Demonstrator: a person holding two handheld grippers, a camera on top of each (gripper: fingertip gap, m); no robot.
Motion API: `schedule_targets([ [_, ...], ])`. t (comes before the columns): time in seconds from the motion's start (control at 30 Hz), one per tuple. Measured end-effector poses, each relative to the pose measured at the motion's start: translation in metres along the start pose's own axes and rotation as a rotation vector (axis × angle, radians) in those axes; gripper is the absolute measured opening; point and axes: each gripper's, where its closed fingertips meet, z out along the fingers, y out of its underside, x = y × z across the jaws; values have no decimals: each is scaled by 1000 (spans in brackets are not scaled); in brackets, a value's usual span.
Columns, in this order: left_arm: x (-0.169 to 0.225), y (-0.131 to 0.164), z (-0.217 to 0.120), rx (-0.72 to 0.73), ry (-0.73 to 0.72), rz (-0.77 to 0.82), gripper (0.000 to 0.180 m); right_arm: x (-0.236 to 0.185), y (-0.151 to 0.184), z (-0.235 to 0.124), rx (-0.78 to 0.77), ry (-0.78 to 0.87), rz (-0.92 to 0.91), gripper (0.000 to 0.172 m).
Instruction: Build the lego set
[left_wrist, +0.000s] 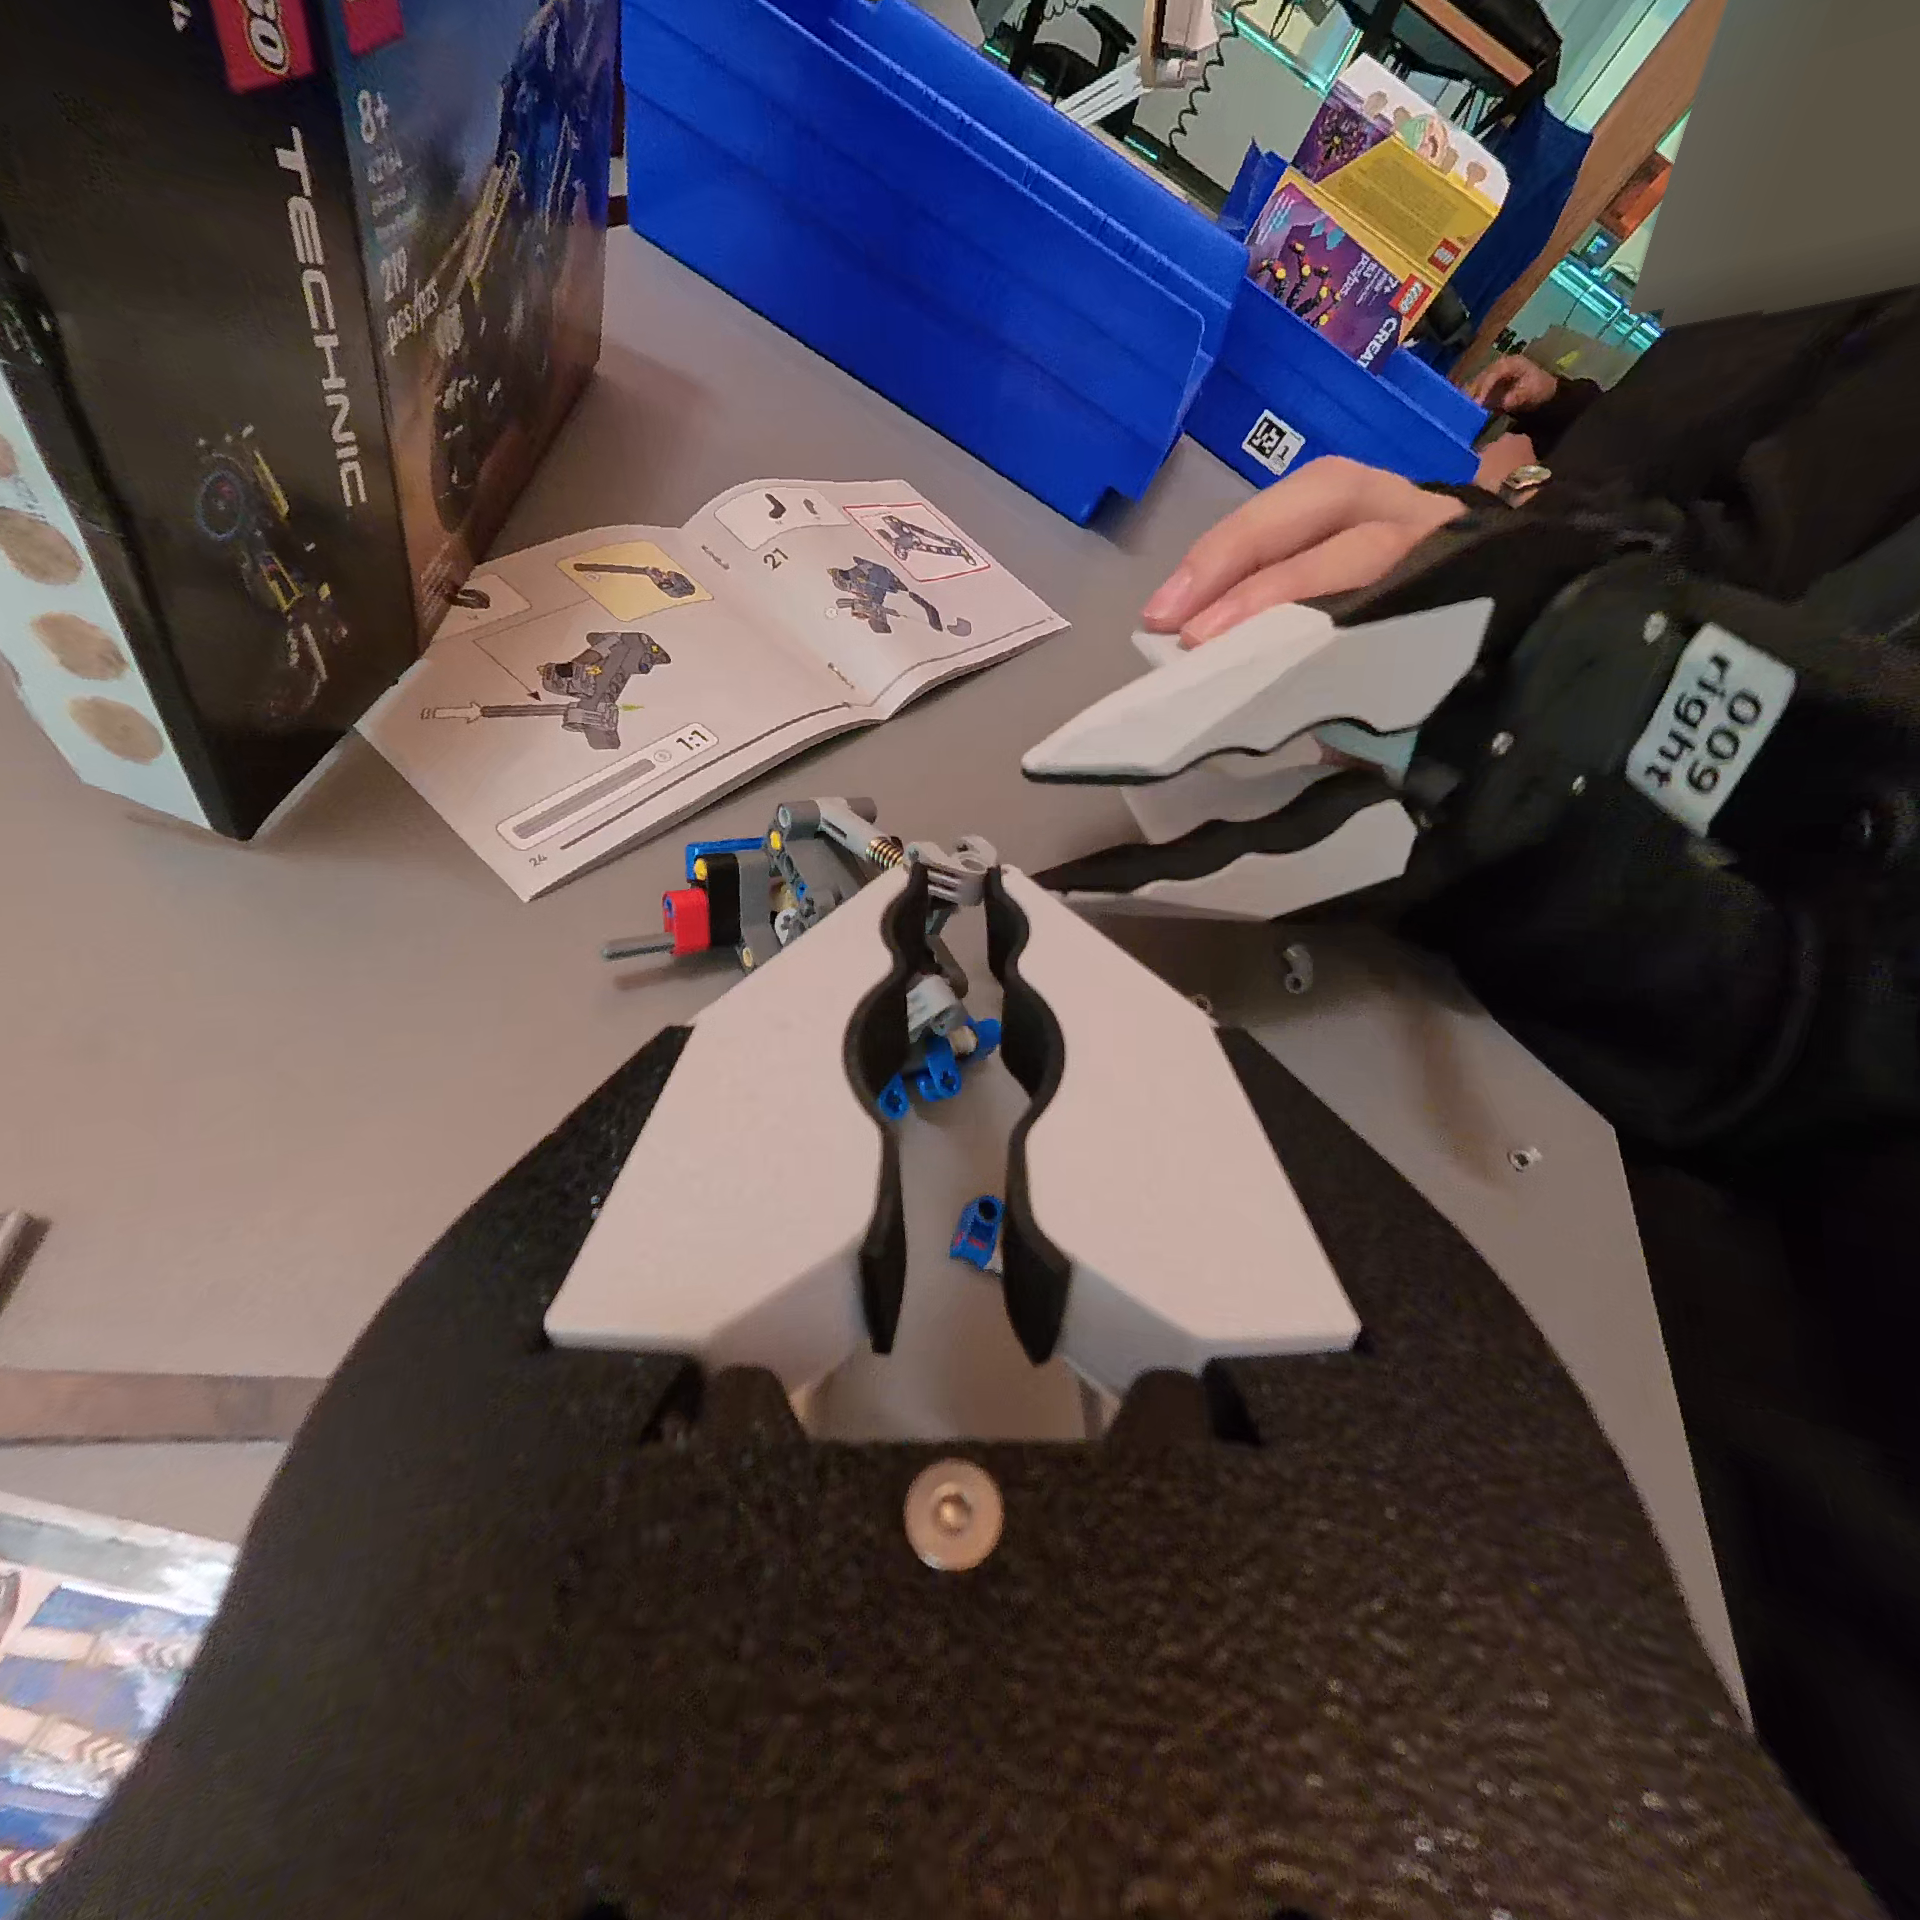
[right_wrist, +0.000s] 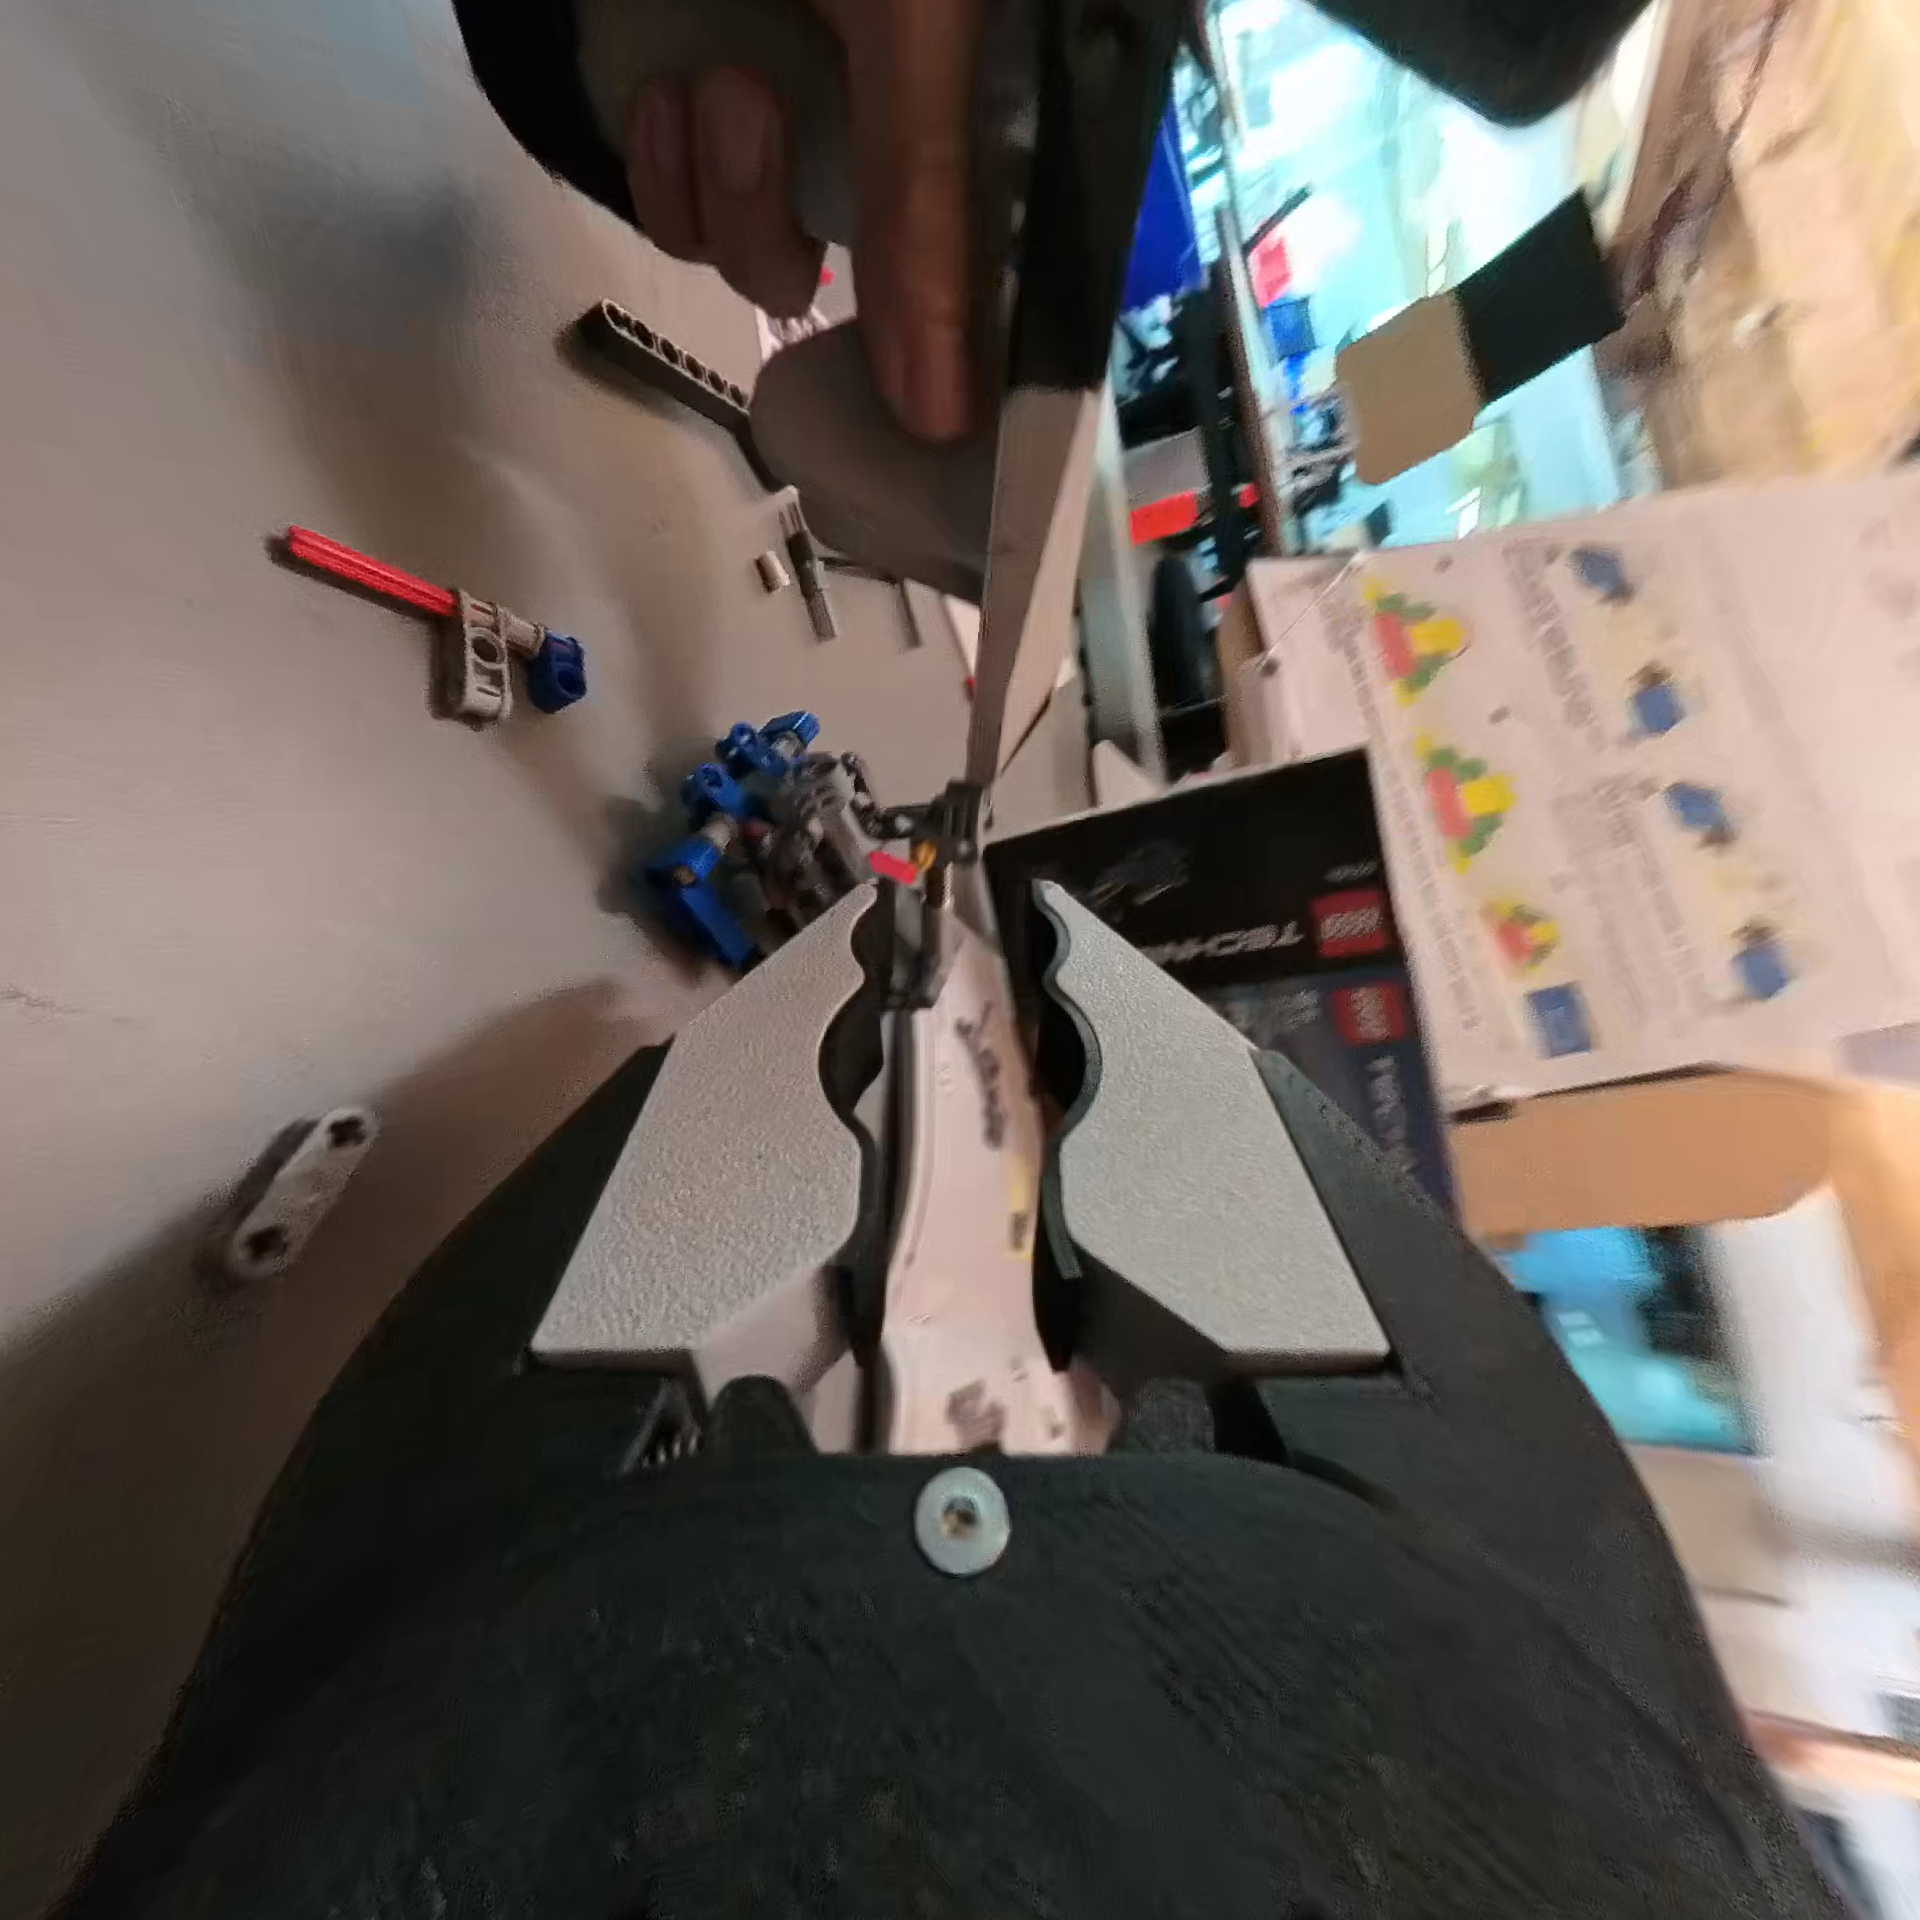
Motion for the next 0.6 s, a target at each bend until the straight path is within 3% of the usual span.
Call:
schedule_targets([
  [0.27,-2,6,1,-9,-5,21,0,-19,8,3,-6,-237,592,24],
  [0.43,-3,2,-1,21,-15,28,0,-26,15,13,-82,-237,617,23],
  [0.6,-10,7,-8,-24,-67,80,7,-21,14,13,-63,-192,564,21],
])
